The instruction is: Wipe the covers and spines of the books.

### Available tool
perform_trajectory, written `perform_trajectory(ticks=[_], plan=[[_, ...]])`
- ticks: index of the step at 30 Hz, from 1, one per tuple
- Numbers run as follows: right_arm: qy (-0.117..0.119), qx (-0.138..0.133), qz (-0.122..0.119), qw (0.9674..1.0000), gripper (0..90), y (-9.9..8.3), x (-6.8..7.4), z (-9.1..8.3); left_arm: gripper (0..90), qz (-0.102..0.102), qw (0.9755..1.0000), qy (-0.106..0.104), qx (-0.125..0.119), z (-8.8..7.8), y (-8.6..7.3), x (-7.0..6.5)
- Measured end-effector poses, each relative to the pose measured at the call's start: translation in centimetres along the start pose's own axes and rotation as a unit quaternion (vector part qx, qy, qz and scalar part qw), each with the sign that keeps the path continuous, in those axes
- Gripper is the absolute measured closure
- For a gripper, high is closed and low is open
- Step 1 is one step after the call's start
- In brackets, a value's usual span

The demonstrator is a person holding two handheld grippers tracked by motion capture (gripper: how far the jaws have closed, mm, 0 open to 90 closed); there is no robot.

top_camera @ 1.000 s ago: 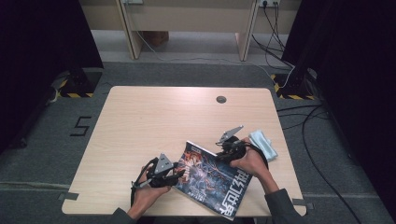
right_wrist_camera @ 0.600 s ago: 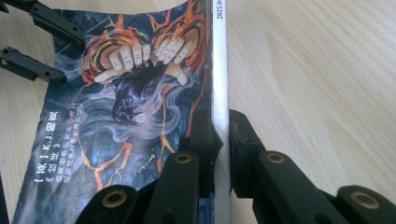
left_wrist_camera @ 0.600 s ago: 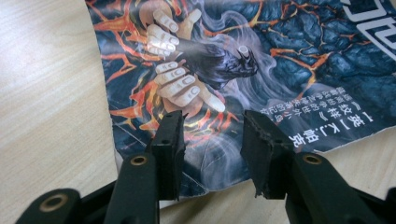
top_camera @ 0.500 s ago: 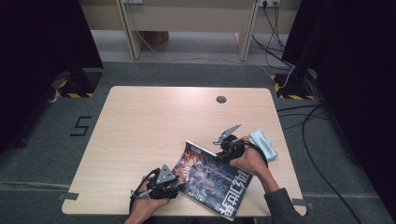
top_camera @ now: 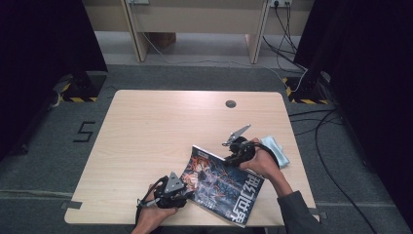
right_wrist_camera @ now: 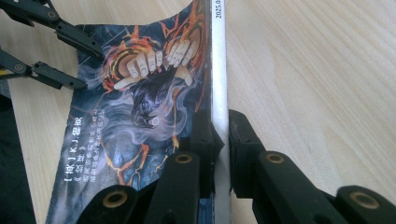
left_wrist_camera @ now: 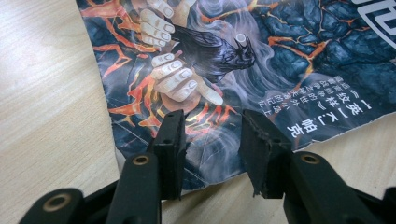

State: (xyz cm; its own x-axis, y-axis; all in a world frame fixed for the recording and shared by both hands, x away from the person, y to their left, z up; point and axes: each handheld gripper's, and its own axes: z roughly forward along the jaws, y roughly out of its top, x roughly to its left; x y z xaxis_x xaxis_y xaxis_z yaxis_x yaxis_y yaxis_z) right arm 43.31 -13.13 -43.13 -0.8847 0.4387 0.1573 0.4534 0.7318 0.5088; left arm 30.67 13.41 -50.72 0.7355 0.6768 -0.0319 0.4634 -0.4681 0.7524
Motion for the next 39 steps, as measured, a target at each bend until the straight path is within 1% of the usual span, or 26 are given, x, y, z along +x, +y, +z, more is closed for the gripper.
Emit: perform_trajectory(ticks=[1, 3, 5, 6, 11, 12, 14, 16, 17, 19, 20, 22, 23, 24, 25, 26, 28, 30, 31, 32, 33, 34, 36, 37, 39], plan=[[0.0, 0.001, 0.0, 1.0, 83.3, 0.1, 0.1, 0.0, 60.4, 0.002, 1.0, 0.0, -0.001, 0.1, 0.0, 0.0], [0.009, 0.003, 0.005, 0.9999, 83.3, 0.1, 0.0, -0.1, 62.2, 0.008, 1.0, 0.002, -0.001, 0.1, 0.0, -0.1], [0.009, 0.006, 0.012, 0.9999, 83.3, 0.1, -0.1, -0.1, 64.6, 0.013, 0.9999, 0.006, -0.003, 0.2, 0.0, -0.4], [0.013, 0.007, 0.005, 0.9999, 83.3, 0.1, -0.2, 0.0, 65.5, 0.015, 0.9998, 0.007, -0.004, 0.2, 0.0, -0.5], [0.019, 0.012, 0.012, 0.9997, 83.3, -0.1, -0.7, 0.5, 66.2, 0.016, 0.9998, 0.011, -0.006, 0.2, 0.0, -0.5], [0.017, 0.015, 0.015, 0.9996, 83.3, -0.2, -0.8, 0.5, 66.1, 0.014, 0.9999, 0.009, -0.005, 0.2, 0.0, -0.5], [0.024, 0.013, 0.026, 0.9993, 83.3, -0.4, -1.4, 0.8, 66.1, 0.01, 0.9999, 0.008, -0.007, 0.3, 0.0, -0.5], [0.025, 0.014, 0.03, 0.9991, 83.2, -0.6, -1.8, 1.1, 65.6, 0.017, 0.9998, 0.012, -0.002, 0.2, 0.1, -0.5], [0.027, 0.016, 0.037, 0.9988, 83.2, -0.8, -2.0, 1.2, 64.7, 0.02, 0.9997, 0.013, -0.001, 0.2, 0.1, -0.5], [0.033, 0.012, 0.045, 0.9983, 83.1, -1.1, -2.4, 1.6, 64.3, 0.018, 0.9997, 0.014, -0.002, 0.2, 0.1, -0.5], [0.031, 0.011, 0.049, 0.9983, 83.1, -1.3, -2.6, 1.7, 64.5, 0.019, 0.9997, 0.014, -0.005, 0.2, 0.0, -0.5], [0.039, 0.01, 0.051, 0.9978, 83.0, -1.4, -2.6, 1.7, 65.6, 0.021, 0.9997, 0.013, -0.004, 0.2, 0.1, -0.6], [0.049, 0.007, 0.053, 0.9974, 82.9, -1.4, -2.8, 1.6, 65.7, 0.021, 0.9997, 0.013, -0.004, 0.3, 0.1, -0.6], [0.051, 0.007, 0.054, 0.9972, 82.9, -1.5, -2.9, 1.6, 66.0, 0.022, 0.9997, 0.013, -0.005, 0.3, 0.1, -0.6], [0.051, 0.01, 0.055, 0.9972, 82.5, -1.5, -2.9, 1.6, 66.3, 0.021, 0.9997, 0.013, -0.005, 0.2, 0.0, -0.6], [0.05, 0.015, 0.05, 0.9974, 82.2, -1.5, -3.0, 1.7, 66.5, 0.021, 0.9997, 0.013, -0.005, 0.3, 0.0, -0.6], [0.052, 0.022, 0.055, 0.9968, 81.6, -1.5, -3.0, 1.8, 66.6, 0.021, 0.9997, 0.012, -0.005, 0.3, 0.0, -0.6], [0.06, 0.02, 0.056, 0.9964, 80.3, -1.6, -3.4, 2.0, 66.7, 0.02, 0.9997, 0.012, -0.005, 0.2, 0.0, -0.6], [0.065, 0.021, 0.062, 0.9957, 78.5, -1.6, -3.4, 2.0, 66.8, 0.02, 0.9997, 0.013, -0.005, 0.2, 0.0, -0.6], [0.072, 0.024, 0.062, 0.9952, 78.2, -1.7, -3.5, 2.0, 67.0, 0.021, 0.9997, 0.012, -0.005, 0.2, 0.0, -0.6], [0.073, 0.028, 0.065, 0.9948, 78.2, -1.7, -3.6, 2.0, 67.1, 0.021, 0.9997, 0.012, -0.005, 0.2, 0.0, -0.6], [0.074, 0.028, 0.063, 0.9949, 78.1, -1.7, -3.7, 2.1, 67.2, 0.02, 0.9997, 0.012, -0.006, 0.3, 0.0, -0.6], [0.069, 0.035, 0.066, 0.9948, 76.5, -1.7, -3.6, 2.3, 67.3, 0.02, 0.9997, 0.013, -0.006, 0.3, 0.0, -0.6], [0.073, 0.036, 0.062, 0.9947, 76.0, -1.7, -3.7, 2.4, 67.3, 0.02, 0.9997, 0.013, -0.007, 0.3, 0.0, -0.6], [0.08, 0.039, 0.067, 0.9938, 75.9, -1.6, -3.8, 2.4, 67.6, 0.02, 0.9997, 0.012, -0.006, 0.3, 0.0, -0.6]])
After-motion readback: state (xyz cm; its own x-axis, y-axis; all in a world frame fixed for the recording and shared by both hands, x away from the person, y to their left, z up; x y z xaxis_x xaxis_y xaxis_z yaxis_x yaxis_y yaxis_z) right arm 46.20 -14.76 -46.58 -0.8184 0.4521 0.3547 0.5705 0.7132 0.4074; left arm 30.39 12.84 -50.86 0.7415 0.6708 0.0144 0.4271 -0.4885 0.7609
